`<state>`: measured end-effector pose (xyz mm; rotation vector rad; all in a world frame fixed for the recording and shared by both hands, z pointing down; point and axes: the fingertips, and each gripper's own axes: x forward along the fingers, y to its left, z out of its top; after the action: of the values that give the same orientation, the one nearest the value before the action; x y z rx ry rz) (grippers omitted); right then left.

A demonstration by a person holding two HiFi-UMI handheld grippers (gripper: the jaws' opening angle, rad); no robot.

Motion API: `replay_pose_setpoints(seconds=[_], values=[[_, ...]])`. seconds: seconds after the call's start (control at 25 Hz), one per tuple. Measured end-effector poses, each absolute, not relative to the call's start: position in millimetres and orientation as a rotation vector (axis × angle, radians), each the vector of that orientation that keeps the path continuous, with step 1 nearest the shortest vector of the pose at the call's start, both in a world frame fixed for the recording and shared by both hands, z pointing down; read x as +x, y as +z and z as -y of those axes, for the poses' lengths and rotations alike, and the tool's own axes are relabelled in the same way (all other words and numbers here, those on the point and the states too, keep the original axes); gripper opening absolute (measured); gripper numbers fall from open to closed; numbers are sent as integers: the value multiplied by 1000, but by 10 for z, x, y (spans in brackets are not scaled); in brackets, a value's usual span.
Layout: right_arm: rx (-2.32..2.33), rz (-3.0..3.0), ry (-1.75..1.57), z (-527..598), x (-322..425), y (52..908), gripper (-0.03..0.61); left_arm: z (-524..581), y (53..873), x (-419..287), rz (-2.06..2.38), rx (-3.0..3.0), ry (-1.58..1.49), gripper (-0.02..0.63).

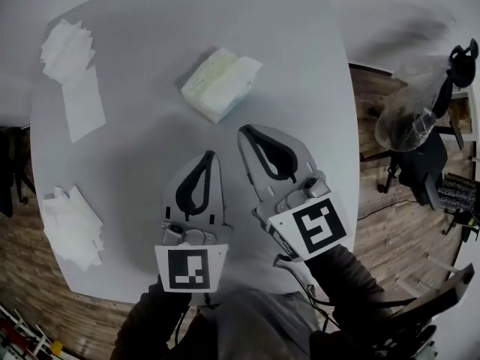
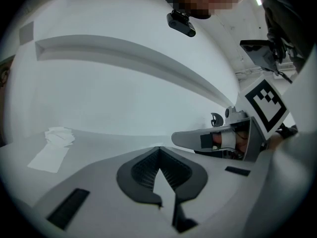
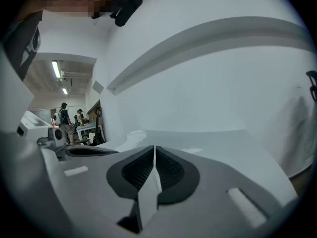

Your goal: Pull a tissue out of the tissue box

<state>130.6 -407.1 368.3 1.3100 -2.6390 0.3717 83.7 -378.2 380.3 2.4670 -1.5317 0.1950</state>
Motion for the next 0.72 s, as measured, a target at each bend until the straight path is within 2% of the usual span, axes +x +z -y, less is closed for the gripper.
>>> replay_pose_setpoints(seconds=[0.44, 0.72], values=[[1233, 2668, 588, 4549, 1236, 4187, 91, 4110, 4296, 887, 1558, 2404, 263, -2], [1251, 2671, 727, 4703, 1282, 4308, 91, 4156, 4472, 938, 1532, 2402, 285, -2]])
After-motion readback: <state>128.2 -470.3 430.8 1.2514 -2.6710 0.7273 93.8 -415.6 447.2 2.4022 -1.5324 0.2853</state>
